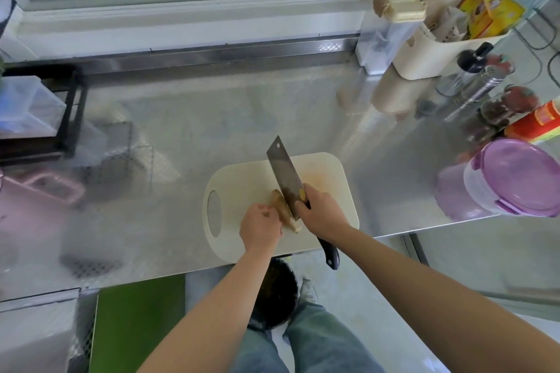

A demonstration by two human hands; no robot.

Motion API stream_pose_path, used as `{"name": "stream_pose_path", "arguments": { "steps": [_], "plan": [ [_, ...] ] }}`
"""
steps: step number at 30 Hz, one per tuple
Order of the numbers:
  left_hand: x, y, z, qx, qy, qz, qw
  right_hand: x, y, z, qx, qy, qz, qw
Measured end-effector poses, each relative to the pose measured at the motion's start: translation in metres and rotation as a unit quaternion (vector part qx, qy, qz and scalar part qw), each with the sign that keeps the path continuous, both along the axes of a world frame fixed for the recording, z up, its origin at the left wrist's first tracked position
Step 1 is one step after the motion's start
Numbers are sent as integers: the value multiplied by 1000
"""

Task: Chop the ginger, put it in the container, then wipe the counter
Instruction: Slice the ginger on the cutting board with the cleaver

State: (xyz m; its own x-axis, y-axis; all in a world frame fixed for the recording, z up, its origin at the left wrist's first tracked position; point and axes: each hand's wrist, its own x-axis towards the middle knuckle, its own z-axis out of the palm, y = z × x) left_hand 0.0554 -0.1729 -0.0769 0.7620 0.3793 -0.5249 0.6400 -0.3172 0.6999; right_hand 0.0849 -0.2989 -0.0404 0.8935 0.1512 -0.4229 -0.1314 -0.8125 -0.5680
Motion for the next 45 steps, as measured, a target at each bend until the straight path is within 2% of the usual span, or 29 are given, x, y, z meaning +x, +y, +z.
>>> {"name": "stream_pose_path", "arguments": {
  "steps": [6, 11, 13, 17, 23, 28, 34, 39, 45],
  "plan": [
    [2, 2, 1, 37, 4, -33, 999, -1, -1, -7, 29, 12, -8, 999],
    [3, 4, -2, 44, -19, -17, 999, 0, -4, -9, 60, 16, -37, 997],
    [0, 6, 1, 44, -32, 6, 999, 0, -6, -10, 54, 17, -41, 998],
    [-3, 17, 3, 99, -54, -1, 994, -3, -7, -11, 40, 19, -29, 999],
    [-8, 15, 0, 105, -59, -65, 991, -8, -2, -10, 47, 25, -8, 999],
    [-3, 12, 1, 107, -53, -54, 991, -6, -3, -5, 31, -11, 0, 999],
    [4, 9, -9, 112, -66, -90, 987, -2, -6, -1, -22, -18, 68, 997],
    [6, 11, -11, 137, -81, -99, 982, -4, -8, 1, -16, -36, 68, 997],
    [7, 12, -9, 114, -82, -87, 986, 0, -9, 9, -26, -26, 92, 995]
  ]
}}
